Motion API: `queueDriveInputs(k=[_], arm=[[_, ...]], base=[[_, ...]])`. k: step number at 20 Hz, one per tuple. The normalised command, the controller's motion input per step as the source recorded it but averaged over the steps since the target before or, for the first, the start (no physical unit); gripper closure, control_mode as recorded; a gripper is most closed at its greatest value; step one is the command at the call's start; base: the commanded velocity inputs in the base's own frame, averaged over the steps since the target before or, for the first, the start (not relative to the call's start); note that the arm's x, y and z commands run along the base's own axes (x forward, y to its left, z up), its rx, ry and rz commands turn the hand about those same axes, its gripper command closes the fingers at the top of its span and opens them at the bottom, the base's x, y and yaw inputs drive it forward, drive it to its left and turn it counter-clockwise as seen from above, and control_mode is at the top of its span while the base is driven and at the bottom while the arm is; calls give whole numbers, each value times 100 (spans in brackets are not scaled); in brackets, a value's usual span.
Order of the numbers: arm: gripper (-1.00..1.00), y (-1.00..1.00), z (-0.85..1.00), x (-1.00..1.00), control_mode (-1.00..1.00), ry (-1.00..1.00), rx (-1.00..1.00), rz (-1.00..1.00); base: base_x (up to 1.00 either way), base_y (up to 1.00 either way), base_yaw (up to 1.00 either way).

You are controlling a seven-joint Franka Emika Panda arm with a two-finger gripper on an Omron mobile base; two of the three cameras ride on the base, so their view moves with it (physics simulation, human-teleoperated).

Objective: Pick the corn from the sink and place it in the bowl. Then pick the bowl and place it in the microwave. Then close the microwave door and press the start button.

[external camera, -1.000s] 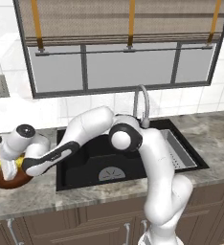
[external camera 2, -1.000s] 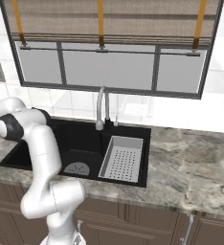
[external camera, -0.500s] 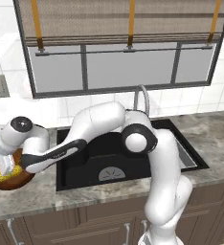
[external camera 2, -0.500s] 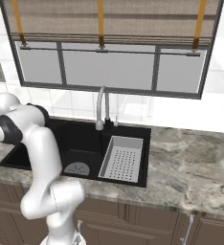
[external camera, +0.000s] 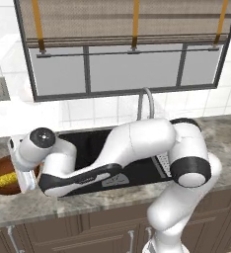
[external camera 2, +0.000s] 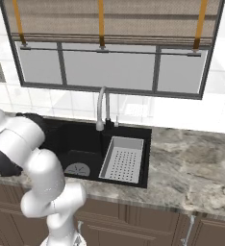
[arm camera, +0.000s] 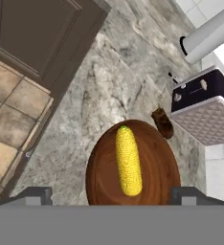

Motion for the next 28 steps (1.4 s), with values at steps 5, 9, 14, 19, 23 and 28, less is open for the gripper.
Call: queueDriveInputs(k=[5, 9, 14, 19, 23, 28], arm=[[-100, -72, 11, 7, -100, 0, 0, 30], [-100, -48, 0, 27, -100, 2, 0, 62], [-100, -10, -1, 66, -100, 11, 0, 52], [-100, 1, -15, 41, -100, 1, -12, 25], [-100, 47, -12, 31, -100, -7, -23, 3], [-100, 50, -1, 19, -100, -9, -17, 0]], base=[[0, 0, 0], [0, 0, 0], [0, 0, 0], [0, 0, 0], [0, 0, 0], [0, 0, 0]])
